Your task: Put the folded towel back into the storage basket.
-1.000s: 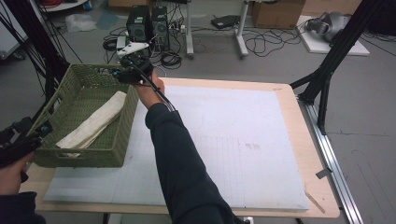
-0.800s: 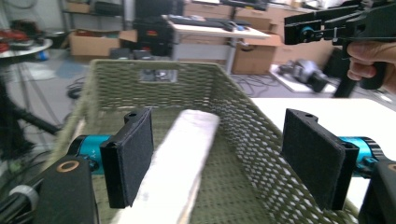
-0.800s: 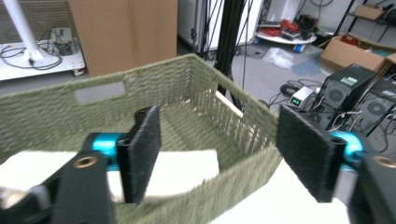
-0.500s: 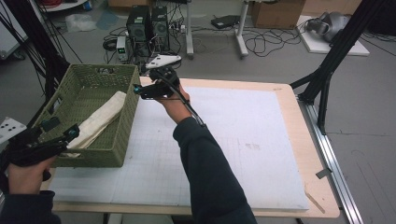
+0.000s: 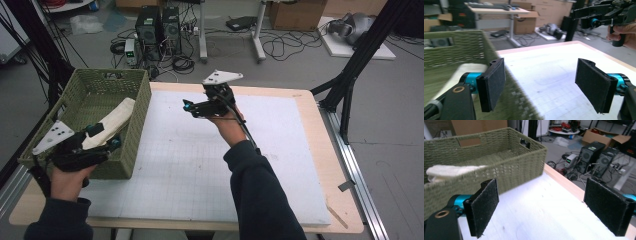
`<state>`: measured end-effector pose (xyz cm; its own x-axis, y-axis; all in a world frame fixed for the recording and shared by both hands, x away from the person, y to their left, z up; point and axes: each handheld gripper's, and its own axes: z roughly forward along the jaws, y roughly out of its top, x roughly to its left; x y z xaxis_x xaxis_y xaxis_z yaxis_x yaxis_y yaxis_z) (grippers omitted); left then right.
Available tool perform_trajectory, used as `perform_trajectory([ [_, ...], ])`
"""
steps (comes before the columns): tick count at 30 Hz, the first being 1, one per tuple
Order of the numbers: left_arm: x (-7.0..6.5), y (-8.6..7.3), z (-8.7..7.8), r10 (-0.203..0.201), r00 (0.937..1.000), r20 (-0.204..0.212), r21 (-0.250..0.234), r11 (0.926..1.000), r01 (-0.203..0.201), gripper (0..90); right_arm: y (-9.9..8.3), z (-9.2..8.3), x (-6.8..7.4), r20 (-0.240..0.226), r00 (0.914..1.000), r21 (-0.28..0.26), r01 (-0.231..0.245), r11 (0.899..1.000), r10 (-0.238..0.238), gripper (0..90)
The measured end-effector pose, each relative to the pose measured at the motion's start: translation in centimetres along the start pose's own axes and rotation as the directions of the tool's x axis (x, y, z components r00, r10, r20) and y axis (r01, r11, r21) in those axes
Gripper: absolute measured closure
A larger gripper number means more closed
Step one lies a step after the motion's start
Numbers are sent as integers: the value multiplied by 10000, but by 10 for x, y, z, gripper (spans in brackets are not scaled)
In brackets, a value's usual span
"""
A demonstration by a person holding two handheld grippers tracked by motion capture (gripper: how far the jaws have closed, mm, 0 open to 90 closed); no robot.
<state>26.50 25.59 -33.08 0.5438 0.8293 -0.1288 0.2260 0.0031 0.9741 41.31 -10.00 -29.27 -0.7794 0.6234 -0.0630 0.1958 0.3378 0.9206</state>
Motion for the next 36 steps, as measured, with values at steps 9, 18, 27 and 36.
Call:
perform_trajectory([
  [9, -25, -4, 31, 177, 9957, 912, 27, 9998, -181, 244, -30, -56, -21, 662, 9976, -38, -224, 9997, 226, 120],
  [18, -49, -12, 62, 367, 9827, 1813, 262, 9988, -422, 232, -73, -101, -32, 1127, 9928, 311, -441, 9985, 403, 119],
  [27, -66, -21, 88, 492, 9682, 2455, 433, 9972, -616, 229, -121, -144, -32, 1889, 9785, 292, -900, 9955, 829, 118],
  [36, -73, -40, 105, 543, 9622, 2667, 590, 9956, -725, 179, -161, -173, -27, 2548, 9615, 411, -1168, 9923, 1026, 115],
])
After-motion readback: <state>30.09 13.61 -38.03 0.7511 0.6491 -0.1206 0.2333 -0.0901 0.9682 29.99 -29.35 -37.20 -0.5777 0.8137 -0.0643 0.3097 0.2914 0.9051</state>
